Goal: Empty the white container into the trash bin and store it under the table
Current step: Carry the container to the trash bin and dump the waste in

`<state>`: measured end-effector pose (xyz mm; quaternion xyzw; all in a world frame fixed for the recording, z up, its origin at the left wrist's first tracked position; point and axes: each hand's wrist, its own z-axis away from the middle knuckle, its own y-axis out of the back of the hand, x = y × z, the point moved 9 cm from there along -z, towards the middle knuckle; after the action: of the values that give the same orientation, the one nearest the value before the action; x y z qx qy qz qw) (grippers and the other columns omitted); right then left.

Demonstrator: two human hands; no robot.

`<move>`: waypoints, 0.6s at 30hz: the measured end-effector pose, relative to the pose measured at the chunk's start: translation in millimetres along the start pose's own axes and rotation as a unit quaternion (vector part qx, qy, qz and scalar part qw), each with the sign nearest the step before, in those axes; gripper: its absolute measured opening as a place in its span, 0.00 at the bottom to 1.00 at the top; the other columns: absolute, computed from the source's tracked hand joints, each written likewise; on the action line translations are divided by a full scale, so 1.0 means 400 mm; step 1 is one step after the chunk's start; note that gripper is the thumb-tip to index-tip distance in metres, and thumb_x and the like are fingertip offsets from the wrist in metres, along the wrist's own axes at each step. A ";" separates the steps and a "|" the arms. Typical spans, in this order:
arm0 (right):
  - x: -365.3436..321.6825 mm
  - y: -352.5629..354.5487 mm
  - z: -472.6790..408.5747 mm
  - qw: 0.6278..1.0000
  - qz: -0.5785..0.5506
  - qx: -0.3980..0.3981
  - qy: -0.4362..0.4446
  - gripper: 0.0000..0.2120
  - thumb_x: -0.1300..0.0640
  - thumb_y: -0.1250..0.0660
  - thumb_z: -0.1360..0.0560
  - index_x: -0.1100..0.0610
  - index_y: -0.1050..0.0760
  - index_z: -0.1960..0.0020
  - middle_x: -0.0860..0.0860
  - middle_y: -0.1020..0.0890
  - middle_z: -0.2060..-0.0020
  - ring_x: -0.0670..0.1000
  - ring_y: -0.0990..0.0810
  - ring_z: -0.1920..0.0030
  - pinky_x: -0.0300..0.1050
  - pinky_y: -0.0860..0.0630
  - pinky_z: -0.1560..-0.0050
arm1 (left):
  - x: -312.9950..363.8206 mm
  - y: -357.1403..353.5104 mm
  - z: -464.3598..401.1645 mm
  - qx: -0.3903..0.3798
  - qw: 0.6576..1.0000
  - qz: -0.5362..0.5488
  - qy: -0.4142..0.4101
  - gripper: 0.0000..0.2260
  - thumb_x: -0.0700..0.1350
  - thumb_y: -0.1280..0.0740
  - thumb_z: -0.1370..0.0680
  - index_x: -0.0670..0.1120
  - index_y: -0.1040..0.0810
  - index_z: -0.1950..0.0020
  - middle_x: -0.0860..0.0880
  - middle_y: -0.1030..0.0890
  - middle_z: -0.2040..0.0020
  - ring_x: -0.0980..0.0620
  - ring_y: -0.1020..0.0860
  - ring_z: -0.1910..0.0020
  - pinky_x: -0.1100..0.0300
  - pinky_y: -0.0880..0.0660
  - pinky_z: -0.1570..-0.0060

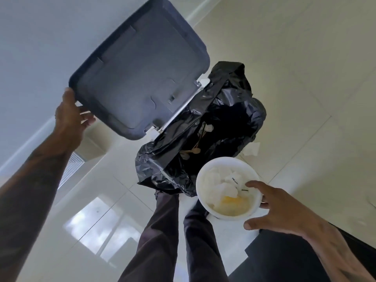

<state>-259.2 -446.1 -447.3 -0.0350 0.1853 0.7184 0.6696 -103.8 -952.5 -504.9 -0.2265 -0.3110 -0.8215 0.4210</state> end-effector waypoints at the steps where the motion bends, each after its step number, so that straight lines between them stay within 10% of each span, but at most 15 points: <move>1: -0.004 0.005 -0.004 1.000 0.000 0.000 0.003 0.47 0.40 0.18 0.43 0.37 0.38 0.30 0.40 0.23 0.36 0.41 0.20 0.40 0.41 0.22 0.38 | -0.030 -0.011 -0.004 -0.001 1.000 0.015 0.026 0.18 0.58 0.43 0.18 0.50 0.28 0.33 0.47 0.23 0.39 0.48 0.20 0.48 0.57 0.23 0.51; 5: -0.045 0.054 -0.020 0.997 0.036 0.060 0.041 0.26 0.45 0.21 0.34 0.43 0.27 0.40 0.44 0.18 0.42 0.44 0.17 0.44 0.41 0.19 0.43 | -0.185 -0.120 0.080 -0.062 0.989 -0.125 0.056 0.10 0.49 0.39 0.18 0.46 0.24 0.42 0.45 0.26 0.49 0.50 0.26 0.62 0.55 0.27 0.59; 7: -0.085 0.074 -0.021 0.991 0.072 0.085 0.068 0.19 0.39 0.24 0.33 0.44 0.26 0.47 0.43 0.21 0.45 0.44 0.20 0.46 0.39 0.21 0.48 | -0.262 -0.190 0.166 -0.104 0.968 -0.228 0.017 0.22 0.54 0.35 0.20 0.45 0.29 0.30 0.48 0.23 0.52 0.50 0.25 0.58 0.54 0.26 0.54; 12: -0.194 0.101 -0.041 0.964 0.176 0.136 0.145 0.27 0.26 0.45 0.31 0.48 0.29 0.51 0.47 0.29 0.53 0.46 0.24 0.58 0.39 0.26 0.62 | -0.341 -0.288 0.272 -0.105 0.943 -0.304 -0.092 0.26 0.48 0.41 0.16 0.49 0.44 0.19 0.36 0.28 0.36 0.40 0.26 0.41 0.52 0.29 0.43; 18: -0.220 0.107 -0.107 0.975 -0.119 0.066 0.174 0.31 0.21 0.53 0.30 0.45 0.26 0.60 0.43 0.28 0.75 0.41 0.32 0.76 0.33 0.34 0.71 | -0.332 -0.251 0.210 -0.039 0.973 -0.217 -0.067 0.20 0.40 0.39 0.18 0.46 0.28 0.25 0.42 0.17 0.40 0.42 0.17 0.51 0.45 0.19 0.44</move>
<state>-300.5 -544.4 -451.4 -0.1367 0.3405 0.6025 0.7087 -106.1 -775.2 -562.0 -0.2241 -0.3478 -0.8877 0.2022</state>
